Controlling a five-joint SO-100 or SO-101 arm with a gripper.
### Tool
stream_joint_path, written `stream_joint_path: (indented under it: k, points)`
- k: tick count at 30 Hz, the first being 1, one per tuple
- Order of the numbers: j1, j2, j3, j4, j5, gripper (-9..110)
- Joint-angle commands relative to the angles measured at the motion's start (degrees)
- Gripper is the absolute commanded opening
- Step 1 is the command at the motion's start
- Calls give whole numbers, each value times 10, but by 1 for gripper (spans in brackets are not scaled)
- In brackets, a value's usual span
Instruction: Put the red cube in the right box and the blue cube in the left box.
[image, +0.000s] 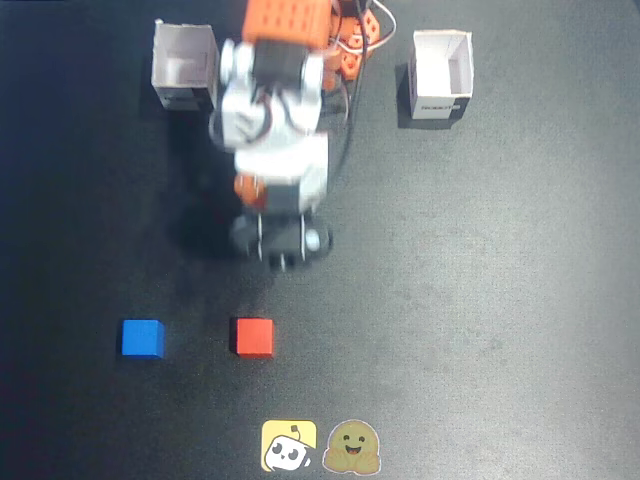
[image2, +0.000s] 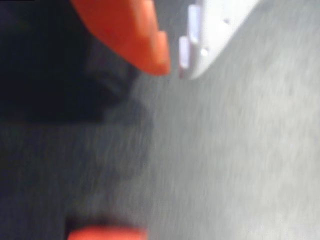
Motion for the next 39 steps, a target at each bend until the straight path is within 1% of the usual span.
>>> stream_joint_path:
  k: [1,3,7,12,19,39]
  points:
    - [11,-67,-91,-11,-13,4]
    - [12,-83,-104,-25,-18,5]
    - [11,-113,-115,-59,-28,12]
    - [9,-162,-150,-75,-40,17]
    - [8,-216,-175,-111,-47,20]
    - [-13,-358,-274,-99,-38,22]
